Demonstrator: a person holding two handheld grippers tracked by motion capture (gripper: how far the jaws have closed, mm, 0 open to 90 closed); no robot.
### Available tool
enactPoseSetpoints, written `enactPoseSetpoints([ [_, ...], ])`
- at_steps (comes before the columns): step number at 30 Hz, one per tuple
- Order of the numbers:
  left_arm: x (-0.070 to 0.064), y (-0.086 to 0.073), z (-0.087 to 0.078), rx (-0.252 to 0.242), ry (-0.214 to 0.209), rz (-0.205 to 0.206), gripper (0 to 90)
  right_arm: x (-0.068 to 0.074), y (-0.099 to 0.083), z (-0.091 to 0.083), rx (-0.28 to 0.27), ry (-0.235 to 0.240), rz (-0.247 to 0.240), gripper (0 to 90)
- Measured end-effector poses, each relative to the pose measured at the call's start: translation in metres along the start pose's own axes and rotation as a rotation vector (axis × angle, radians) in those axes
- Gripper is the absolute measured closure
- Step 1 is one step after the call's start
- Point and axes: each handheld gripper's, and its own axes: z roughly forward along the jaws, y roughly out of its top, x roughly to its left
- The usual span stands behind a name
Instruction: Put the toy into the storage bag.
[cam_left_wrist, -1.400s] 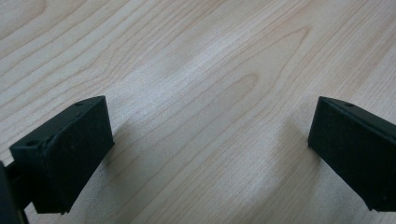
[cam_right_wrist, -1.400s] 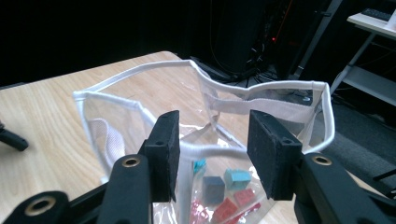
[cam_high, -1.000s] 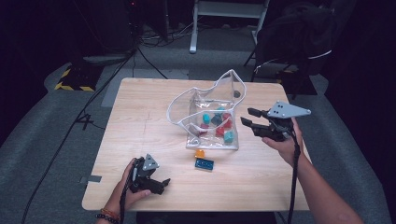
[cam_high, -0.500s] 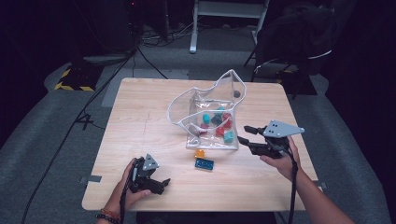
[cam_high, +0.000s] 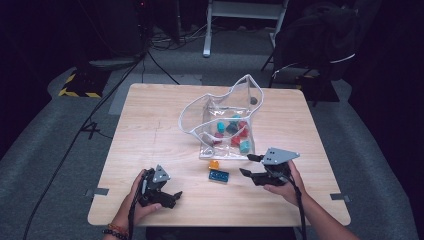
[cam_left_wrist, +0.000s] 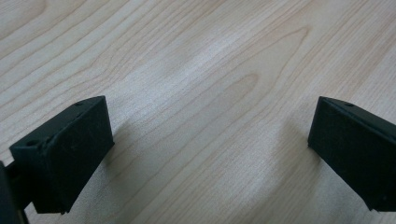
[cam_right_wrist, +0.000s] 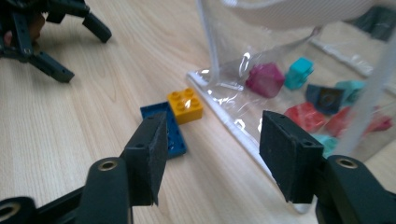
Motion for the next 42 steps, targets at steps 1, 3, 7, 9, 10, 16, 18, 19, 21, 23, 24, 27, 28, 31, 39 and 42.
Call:
enactPoseSetpoints([
  [1,0.000,0.000,0.000,0.000,0.000,0.000,0.2,0.001,-0.003,0.005,0.012,0.011,0.003,39.2],
  [3,0.000,0.000,0.000,0.000,0.000,0.000,0.2,0.003,-0.006,0.011,0.020,0.029,0.006,38.1],
  [7,0.000,0.000,0.000,0.000,0.000,0.000,0.2,0.007,-0.012,0.027,0.053,0.072,-0.008,36.2],
  [9,0.000,0.000,0.000,0.000,0.000,0.000,0.2,0.010,-0.014,0.037,0.070,0.089,-0.024,36.2],
  [10,0.000,0.000,0.000,0.000,0.000,0.000,0.2,0.012,-0.015,0.042,0.083,0.101,-0.027,36.1],
  [16,0.000,0.000,0.000,0.000,0.000,0.000,0.2,0.017,-0.019,0.068,0.121,0.139,-0.033,36.0],
  [18,0.000,0.000,0.000,0.000,0.000,0.000,0.2,0.018,-0.019,0.075,0.126,0.139,-0.033,36.1],
  [19,0.000,0.000,0.000,0.000,0.000,0.000,0.2,0.018,-0.019,0.077,0.127,0.136,-0.031,36.1],
  [21,0.000,0.000,0.000,0.000,0.000,0.000,0.2,0.017,-0.019,0.082,0.131,0.135,-0.025,36.3],
  [23,0.000,0.000,0.000,0.000,0.000,0.000,0.2,0.016,-0.019,0.087,0.137,0.131,-0.017,37.1],
  [24,0.000,0.000,0.000,0.000,0.000,0.000,0.2,0.016,-0.019,0.090,0.141,0.127,-0.011,37.5],
  [27,0.000,0.000,0.000,0.000,0.000,0.000,0.2,0.017,-0.020,0.095,0.141,0.130,-0.005,38.7],
  [28,0.000,0.000,0.000,0.000,0.000,0.000,0.2,0.017,-0.020,0.096,0.139,0.127,-0.005,39.3],
  [31,0.000,0.000,0.000,0.000,0.000,0.000,0.2,0.018,-0.018,0.095,0.140,0.113,-0.022,45.6],
  [39,0.000,0.000,0.000,0.000,0.000,0.000,0.2,0.023,-0.019,0.089,0.140,0.125,-0.054,59.3],
  [42,0.000,0.000,0.000,0.000,0.000,0.000,0.2,0.021,-0.020,0.082,0.128,0.126,-0.040,59.4],
])
